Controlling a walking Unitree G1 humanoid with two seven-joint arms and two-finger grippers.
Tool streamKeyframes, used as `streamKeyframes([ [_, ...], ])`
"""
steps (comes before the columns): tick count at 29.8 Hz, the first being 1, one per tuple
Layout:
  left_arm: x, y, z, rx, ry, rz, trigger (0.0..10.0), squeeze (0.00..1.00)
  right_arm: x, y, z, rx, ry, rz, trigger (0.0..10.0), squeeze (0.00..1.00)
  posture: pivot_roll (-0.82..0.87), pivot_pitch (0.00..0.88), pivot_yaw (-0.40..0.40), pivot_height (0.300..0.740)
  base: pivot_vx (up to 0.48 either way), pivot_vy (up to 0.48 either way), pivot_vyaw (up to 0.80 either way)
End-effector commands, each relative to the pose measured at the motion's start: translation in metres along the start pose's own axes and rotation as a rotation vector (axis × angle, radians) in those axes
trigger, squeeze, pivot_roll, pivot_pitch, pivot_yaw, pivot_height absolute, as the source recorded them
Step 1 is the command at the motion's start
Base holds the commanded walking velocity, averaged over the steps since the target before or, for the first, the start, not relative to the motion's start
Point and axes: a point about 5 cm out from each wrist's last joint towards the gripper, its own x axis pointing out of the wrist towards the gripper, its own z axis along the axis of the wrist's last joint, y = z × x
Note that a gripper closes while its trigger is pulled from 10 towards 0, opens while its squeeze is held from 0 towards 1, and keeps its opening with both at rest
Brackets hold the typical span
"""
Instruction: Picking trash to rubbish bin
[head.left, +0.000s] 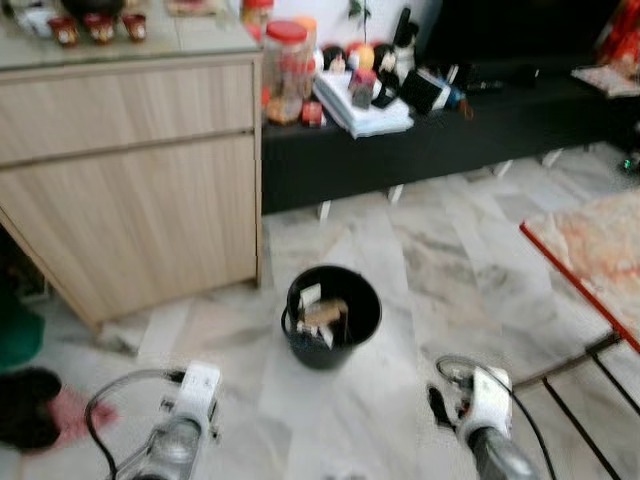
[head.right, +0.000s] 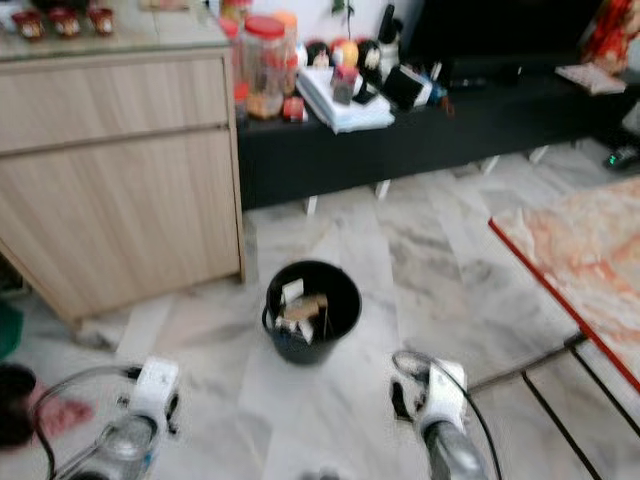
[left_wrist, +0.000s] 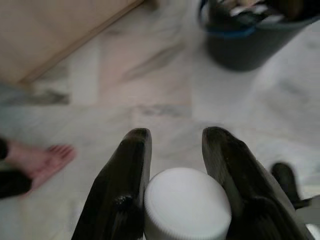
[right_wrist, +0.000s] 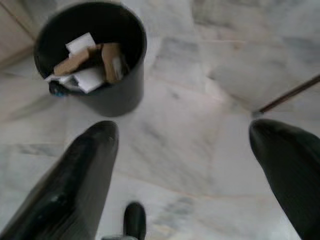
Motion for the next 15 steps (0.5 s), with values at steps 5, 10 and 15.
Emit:
streamKeyframes([
  [5,-0.0005,0.0076,-0.0022,0.025,0.006,0.012,10.0,0.0,0.0003,0.0003,0.0001,0.024,0.001,-0.007,10.0,0.0,0.1,0.134,-0.153,0.74,0.352,0.0,0.0],
  [10,-0.0002,0.0075,-0.0011,0.026,0.001,0.012,10.0,0.0,0.0003,0.0006,-0.0001,0.022,0.001,-0.006,10.0,0.0,0.1,0.132,-0.151,0.74,0.352,0.0,-0.68],
  [15,-0.0002,0.0073,-0.0008,0.028,0.001,0.012,10.0,0.0,0.0002,0.0006,-0.0003,0.023,0.0,-0.007,10.0,0.0,0.1,0.131,-0.151,0.74,0.353,0.0,-0.29],
])
